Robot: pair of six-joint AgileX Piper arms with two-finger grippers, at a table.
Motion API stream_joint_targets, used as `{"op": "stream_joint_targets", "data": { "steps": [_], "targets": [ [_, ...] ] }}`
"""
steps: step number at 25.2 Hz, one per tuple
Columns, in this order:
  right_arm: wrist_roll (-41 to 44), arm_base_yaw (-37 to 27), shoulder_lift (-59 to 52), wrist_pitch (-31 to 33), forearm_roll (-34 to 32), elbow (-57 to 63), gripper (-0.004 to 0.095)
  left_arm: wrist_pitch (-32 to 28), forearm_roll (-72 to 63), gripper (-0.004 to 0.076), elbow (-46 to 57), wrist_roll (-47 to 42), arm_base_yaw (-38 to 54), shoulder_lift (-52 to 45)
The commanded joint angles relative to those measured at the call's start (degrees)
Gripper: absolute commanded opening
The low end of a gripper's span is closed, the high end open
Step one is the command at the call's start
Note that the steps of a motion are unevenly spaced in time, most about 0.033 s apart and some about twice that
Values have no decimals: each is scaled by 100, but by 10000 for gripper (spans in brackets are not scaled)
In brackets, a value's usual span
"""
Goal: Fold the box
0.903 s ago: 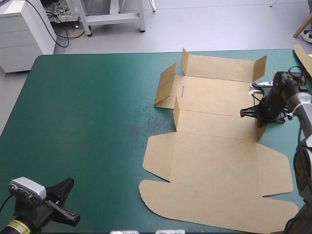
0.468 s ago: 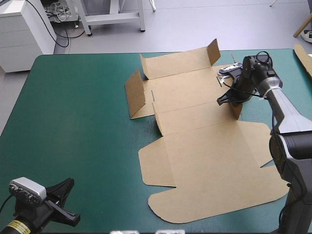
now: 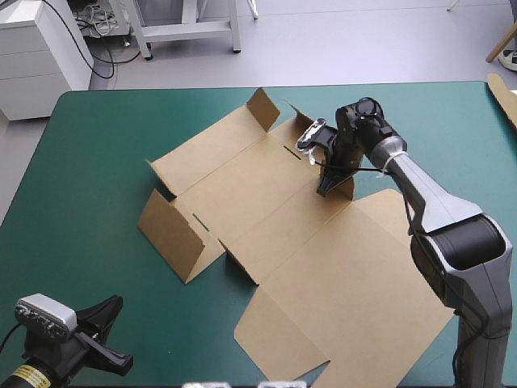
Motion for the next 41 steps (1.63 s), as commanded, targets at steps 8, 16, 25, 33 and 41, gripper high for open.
{"op": "stream_joint_targets", "data": {
  "steps": [8, 16, 25, 33, 41],
  "targets": [
    [-1940, 879, -328, -56, -255, -190, -21, -425, -71, -8, -148, -10, -39, 79],
    [-2871, 1345, -328, -139, -264, -190, -22, -425, -71, -8, -148, -10, -39, 79],
    [-2930, 1354, -227, -789, -171, -190, -23, -425, -96, -8, -148, -10, -39, 79],
    [-2671, 1354, -48, -487, -212, -234, 25, -425, -112, -8, -148, -10, -39, 79],
    [-1662, 1354, -110, -57, -191, -1590, 449, -425, -112, -8, -148, -10, -39, 79]
  ]
}}
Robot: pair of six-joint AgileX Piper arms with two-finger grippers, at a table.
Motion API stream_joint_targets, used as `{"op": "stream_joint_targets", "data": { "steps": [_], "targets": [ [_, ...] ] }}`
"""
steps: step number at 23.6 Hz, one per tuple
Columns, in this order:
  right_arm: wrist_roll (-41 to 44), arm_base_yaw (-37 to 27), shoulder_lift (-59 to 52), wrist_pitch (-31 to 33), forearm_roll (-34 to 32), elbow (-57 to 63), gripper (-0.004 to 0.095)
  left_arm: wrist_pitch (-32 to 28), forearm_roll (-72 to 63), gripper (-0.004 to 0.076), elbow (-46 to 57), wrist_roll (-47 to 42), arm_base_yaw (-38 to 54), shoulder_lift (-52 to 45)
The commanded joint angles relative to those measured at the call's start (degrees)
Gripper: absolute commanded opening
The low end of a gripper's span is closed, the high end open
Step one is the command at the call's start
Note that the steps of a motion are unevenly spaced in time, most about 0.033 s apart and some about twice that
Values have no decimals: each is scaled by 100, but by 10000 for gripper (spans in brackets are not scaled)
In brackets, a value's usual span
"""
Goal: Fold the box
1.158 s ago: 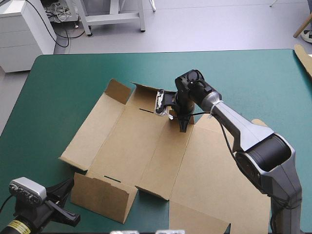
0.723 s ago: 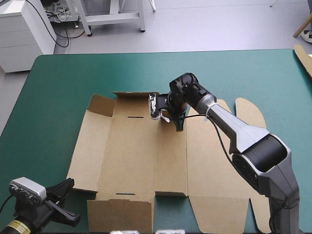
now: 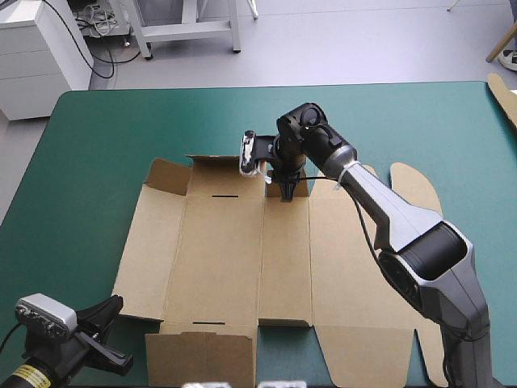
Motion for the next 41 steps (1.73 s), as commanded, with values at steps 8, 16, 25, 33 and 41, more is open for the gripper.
{"op": "stream_joint_targets", "data": {
  "steps": [8, 16, 25, 33, 41],
  "targets": [
    [1947, -10, -1335, -19, -53, -527, 445, -425, -96, -8, -148, -16, -39, 79],
    [3371, -10, -2701, -8, -74, -205, 227, -425, -96, -8, -148, -16, -39, 79],
    [4615, -10, -5547, -47, -346, 2821, -16, -425, -96, -8, -148, -16, -39, 79],
    [5434, -10, -8289, -1149, -330, 6382, -16, -475, -82, -8, -125, -16, -39, 79],
    [5716, -10, -10196, -1961, -269, 8483, -16, -475, -82, -8, -125, -16, -39, 79]
  ]
}}
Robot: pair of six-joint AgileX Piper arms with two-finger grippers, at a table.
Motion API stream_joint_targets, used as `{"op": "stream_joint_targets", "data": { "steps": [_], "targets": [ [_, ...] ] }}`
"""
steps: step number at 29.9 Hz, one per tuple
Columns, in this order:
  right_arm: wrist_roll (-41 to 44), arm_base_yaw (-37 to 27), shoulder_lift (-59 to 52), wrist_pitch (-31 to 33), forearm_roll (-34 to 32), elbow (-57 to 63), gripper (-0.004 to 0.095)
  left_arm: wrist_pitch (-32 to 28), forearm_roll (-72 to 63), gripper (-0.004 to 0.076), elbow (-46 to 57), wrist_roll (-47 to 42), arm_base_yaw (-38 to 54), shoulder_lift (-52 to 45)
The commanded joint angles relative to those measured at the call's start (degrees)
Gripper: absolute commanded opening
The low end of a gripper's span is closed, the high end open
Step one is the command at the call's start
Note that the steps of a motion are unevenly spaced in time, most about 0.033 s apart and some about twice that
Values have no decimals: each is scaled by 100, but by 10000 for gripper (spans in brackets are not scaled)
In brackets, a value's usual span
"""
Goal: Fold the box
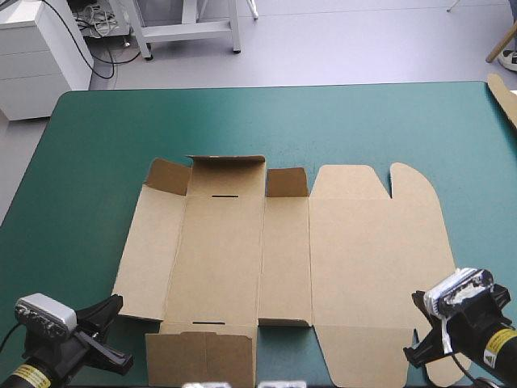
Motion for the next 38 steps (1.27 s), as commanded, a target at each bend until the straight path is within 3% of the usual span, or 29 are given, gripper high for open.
{"op": "stream_joint_targets", "data": {
  "steps": [1, 6, 14, 28, 38],
  "targets": [
    [29, -10, -503, -703, -25, 349, -16, -435, -82, -8, -132, -16, -39, 79],
    [29, -10, -1047, -941, -14, 561, -16, -435, -82, 45, -132, -16, -39, 79],
    [29, -10, -1133, -941, -14, 561, -16, -435, -93, 479, -132, -16, -39, 79],
    [29, -10, -1133, -974, -2, 564, -16, -298, -31, 469, -318, -41, -39, 244],
    [29, -10, -1133, -974, -2, 564, -16, 603, -8, 469, -1821, -41, -39, 2218]
  ]
}}
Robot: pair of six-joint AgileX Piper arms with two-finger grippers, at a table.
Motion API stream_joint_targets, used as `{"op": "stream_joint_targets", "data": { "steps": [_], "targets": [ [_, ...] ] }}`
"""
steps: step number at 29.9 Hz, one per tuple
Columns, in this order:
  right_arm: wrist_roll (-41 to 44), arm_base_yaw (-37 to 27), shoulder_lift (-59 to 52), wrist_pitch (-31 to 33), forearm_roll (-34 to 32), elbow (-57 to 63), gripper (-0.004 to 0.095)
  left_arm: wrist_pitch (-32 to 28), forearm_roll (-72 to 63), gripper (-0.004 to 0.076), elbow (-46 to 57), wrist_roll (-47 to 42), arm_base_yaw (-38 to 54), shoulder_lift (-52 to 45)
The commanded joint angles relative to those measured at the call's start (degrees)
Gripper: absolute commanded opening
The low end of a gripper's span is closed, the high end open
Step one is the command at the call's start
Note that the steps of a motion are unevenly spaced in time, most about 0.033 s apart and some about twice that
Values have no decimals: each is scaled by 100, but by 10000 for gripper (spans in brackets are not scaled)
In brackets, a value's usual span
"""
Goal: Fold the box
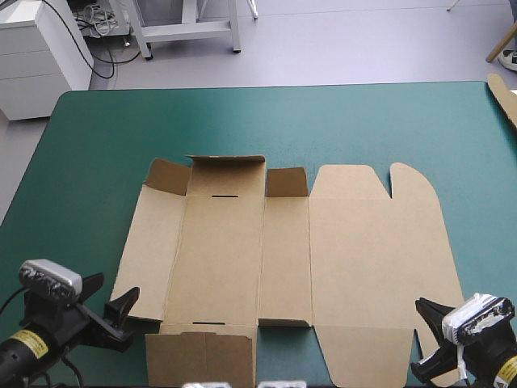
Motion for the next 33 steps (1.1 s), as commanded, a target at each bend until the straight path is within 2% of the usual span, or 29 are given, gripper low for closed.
{"op": "stream_joint_targets", "data": {
  "steps": [1, 6, 16, 26, 33],
  "targets": [
    [-5, -10, 62, -421, -40, -127, -16, -19, -32, 469, -678, -41, -39, 893],
    [-5, -10, 62, -421, -40, -127, -16, 478, -16, 469, -1362, -41, -39, 2055],
    [-5, -10, 62, -421, -40, -127, -16, 908, 249, 469, -2084, -54, -39, 3735],
    [-5, -10, 62, -421, -40, -127, -16, 1723, 785, 469, -2633, -64, 185, 4487],
    [-5, -10, 62, -421, -40, -127, -16, 2007, 230, 469, -2760, 786, 1536, 4500]
  ]
}}
